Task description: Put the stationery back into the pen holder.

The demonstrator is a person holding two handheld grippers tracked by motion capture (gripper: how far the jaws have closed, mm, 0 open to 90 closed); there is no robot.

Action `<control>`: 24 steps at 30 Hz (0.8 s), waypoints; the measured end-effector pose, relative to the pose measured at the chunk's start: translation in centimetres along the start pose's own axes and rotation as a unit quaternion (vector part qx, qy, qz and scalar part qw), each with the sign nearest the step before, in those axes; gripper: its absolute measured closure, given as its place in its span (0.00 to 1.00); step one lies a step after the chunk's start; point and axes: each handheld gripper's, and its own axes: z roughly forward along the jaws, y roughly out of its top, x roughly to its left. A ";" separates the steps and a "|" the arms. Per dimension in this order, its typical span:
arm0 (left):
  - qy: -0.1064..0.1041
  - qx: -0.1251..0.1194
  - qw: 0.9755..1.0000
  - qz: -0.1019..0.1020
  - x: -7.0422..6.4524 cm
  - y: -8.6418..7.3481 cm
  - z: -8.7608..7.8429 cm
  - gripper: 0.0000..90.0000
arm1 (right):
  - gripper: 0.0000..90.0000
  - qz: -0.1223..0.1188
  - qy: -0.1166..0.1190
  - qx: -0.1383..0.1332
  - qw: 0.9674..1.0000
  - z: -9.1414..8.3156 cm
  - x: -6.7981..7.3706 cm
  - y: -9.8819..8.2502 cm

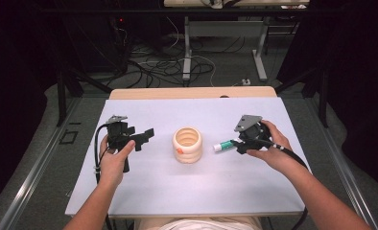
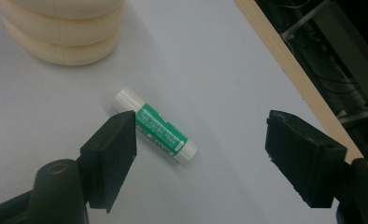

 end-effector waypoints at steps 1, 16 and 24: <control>0.001 -0.005 1.000 -0.005 0.2 0.0 -0.1 0.17 | 0.27 -0.008 0.002 0.003 1.000 0.1 0.0 0.2; 0.004 -0.017 1.000 0.019 0.8 -0.7 -0.5 0.11 | 0.26 -0.110 0.051 0.041 0.992 2.2 0.1 2.9; 0.010 -0.014 1.000 0.020 1.0 -0.8 -0.2 0.11 | 0.27 -0.144 0.067 0.039 0.986 2.7 -0.3 3.9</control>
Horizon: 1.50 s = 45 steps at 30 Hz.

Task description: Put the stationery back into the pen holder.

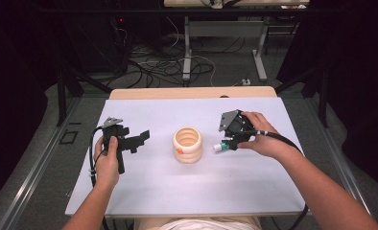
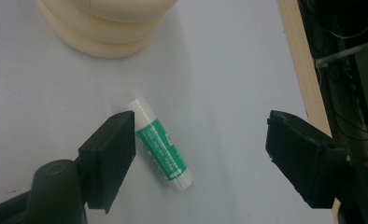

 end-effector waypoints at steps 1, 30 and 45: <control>-0.002 0.004 1.000 0.001 0.0 0.0 0.0 0.11 | 0.27 -0.004 0.004 -0.004 1.000 0.1 -0.1 0.0; -0.012 0.007 1.000 -0.002 0.0 -0.3 0.1 0.11 | 0.33 -0.151 0.062 0.017 0.986 3.3 0.4 1.7; -0.012 0.008 1.000 -0.003 0.1 -0.4 0.2 0.11 | 0.43 -0.183 0.092 0.049 0.978 5.3 1.2 1.5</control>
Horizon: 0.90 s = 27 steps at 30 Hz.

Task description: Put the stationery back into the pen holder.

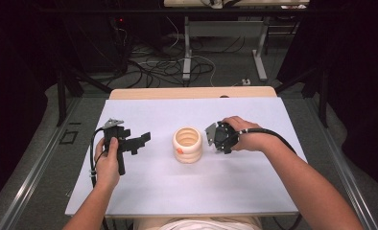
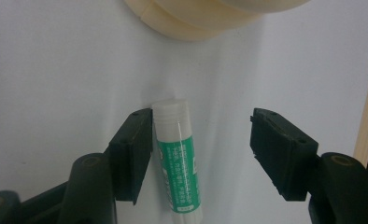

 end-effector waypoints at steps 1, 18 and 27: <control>0.000 -0.001 1.000 0.000 0.0 0.0 0.0 0.11 | 0.43 0.010 -0.008 -0.008 1.000 0.3 0.2 -0.1; 0.002 0.001 1.000 -0.001 0.1 0.0 0.0 0.11 | 0.48 -0.022 0.012 0.037 0.999 2.2 0.4 -0.4; 0.003 -0.001 1.000 -0.002 0.2 -0.1 0.0 0.11 | 0.50 -0.026 0.015 0.035 0.999 3.0 0.5 -0.5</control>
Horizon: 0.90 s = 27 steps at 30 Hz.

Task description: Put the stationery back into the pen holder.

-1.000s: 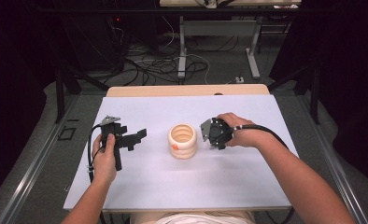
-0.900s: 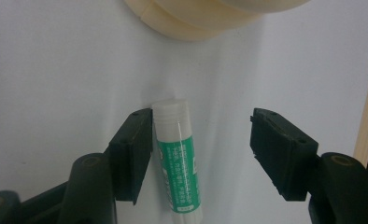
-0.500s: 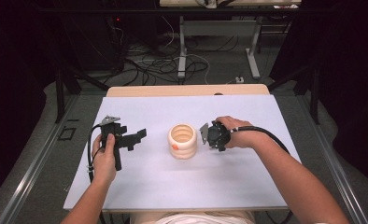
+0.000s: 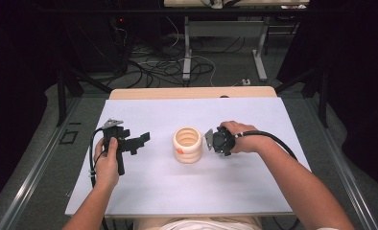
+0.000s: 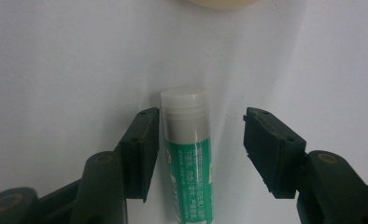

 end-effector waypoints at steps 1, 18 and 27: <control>0.000 0.000 1.000 -0.001 0.0 0.0 0.0 0.11 | 0.51 0.000 0.005 0.004 1.000 0.0 0.0 0.0; 0.000 0.002 1.000 0.000 0.1 0.0 0.0 0.11 | 0.55 -0.011 0.012 0.004 1.000 1.3 0.1 0.2; -0.001 0.002 1.000 -0.001 0.1 0.0 0.0 0.11 | 0.62 -0.016 0.023 0.013 1.000 1.3 0.1 0.3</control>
